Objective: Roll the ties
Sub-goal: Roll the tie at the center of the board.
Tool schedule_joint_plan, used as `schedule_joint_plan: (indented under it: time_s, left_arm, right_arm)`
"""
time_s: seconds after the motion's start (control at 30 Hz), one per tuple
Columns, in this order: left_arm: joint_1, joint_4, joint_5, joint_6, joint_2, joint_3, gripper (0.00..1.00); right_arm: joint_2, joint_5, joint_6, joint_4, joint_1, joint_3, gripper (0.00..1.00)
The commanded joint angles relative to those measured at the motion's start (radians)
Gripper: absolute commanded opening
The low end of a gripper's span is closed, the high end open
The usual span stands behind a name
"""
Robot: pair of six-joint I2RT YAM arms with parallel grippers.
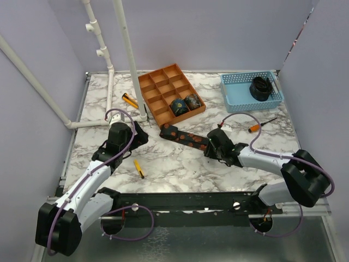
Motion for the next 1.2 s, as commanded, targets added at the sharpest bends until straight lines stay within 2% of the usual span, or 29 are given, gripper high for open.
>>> schedule_joint_plan:
  time_s: [0.0, 0.33, 0.47, 0.6, 0.7, 0.8, 0.87, 0.97, 1.17]
  left_arm:
    - [0.006, 0.016, 0.024, 0.017, 0.007, -0.005, 0.91]
    - [0.006, 0.030, 0.051, 0.001, -0.016, -0.036, 0.91]
    - [0.006, 0.035, 0.060, -0.003, -0.016, -0.039, 0.91]
    - [0.006, 0.043, 0.073, -0.024, -0.004, -0.029, 0.91]
    - [0.006, 0.102, 0.115, -0.069, 0.020, -0.040, 0.94]
    - [0.007, 0.203, 0.182, -0.146, 0.058, -0.079, 0.95]
    - [0.008, 0.287, 0.217, -0.198, 0.081, -0.107, 0.95]
    - [0.008, 0.383, 0.248, -0.252, 0.102, -0.144, 0.95]
    - [0.006, 0.416, 0.241, -0.272, 0.122, -0.160, 0.95]
  right_arm:
    - [0.072, 0.065, 0.022, -0.127, -0.108, -0.015, 0.42]
    - [0.268, 0.108, -0.086, -0.108, -0.233, 0.179, 0.42]
    - [0.253, 0.088, -0.150, -0.123, -0.266, 0.234, 0.44]
    - [0.078, -0.088, -0.245, -0.071, -0.235, 0.211, 0.58]
    - [0.040, -0.299, -0.271, -0.021, -0.220, 0.236, 0.64]
    - [0.074, -0.525, -0.253, 0.071, -0.212, 0.275, 0.64]
    - [0.117, -0.597, -0.232, 0.141, -0.205, 0.302, 0.64]
    - [0.207, -0.645, -0.207, 0.198, -0.199, 0.366, 0.62]
    - [0.386, -0.702, -0.165, 0.254, -0.190, 0.484, 0.62]
